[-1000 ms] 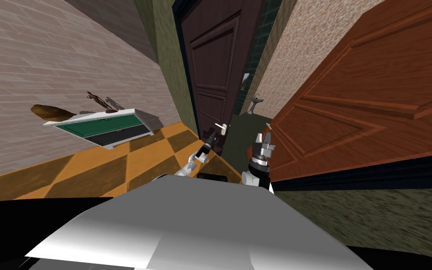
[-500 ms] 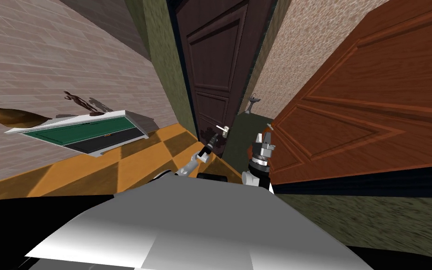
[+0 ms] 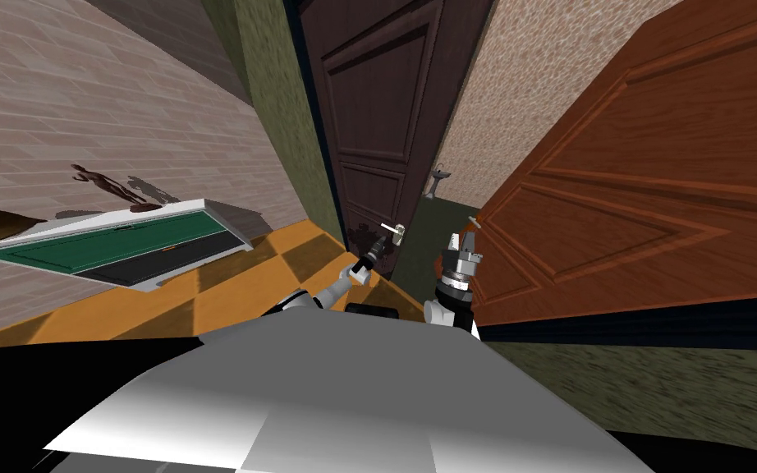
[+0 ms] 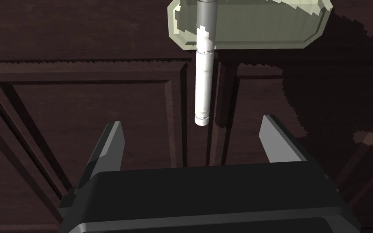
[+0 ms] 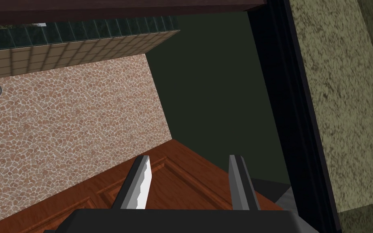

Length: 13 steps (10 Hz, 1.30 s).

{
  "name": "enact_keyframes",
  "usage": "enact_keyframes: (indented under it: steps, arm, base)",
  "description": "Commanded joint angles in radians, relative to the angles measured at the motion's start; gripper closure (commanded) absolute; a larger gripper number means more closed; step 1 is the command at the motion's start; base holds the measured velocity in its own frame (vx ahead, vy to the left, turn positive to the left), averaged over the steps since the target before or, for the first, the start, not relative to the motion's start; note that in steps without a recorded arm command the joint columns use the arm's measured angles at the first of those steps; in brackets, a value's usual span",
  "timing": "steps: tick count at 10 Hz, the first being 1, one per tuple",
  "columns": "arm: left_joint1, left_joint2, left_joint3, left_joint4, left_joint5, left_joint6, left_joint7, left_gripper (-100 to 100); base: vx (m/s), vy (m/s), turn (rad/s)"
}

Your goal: Push the door open

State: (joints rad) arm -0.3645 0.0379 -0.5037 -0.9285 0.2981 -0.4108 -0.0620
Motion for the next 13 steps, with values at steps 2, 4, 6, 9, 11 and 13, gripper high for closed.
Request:
enact_keyframes:
  steps: [2, 4, 6, 9, 11, 13]
  arm:
    - [-0.028, -0.013, -0.018, 0.049, 0.009, 0.002, 0.001, -100]
    - [-0.053, -0.027, -0.031, 0.090, 0.017, 0.003, 0.001, -100]
    - [-0.056, -0.028, -0.032, 0.094, 0.018, 0.004, 0.001, -100]
    - [-0.060, 0.000, -0.022, 0.105, 0.016, 0.002, 0.001, -100]
    - [-0.062, -0.003, -0.015, 0.110, 0.015, 0.001, 0.001, -100]
    - [-0.063, -0.018, -0.009, 0.115, 0.014, 0.000, 0.000, -100]
  base:
    - [0.117, 0.127, -0.069]
    - [0.109, 0.111, -0.067]
    - [0.066, 0.071, -0.042]
    - [0.157, -0.075, -0.028]
    - [0.206, -0.125, -0.031]
    - [0.171, -0.107, -0.028]
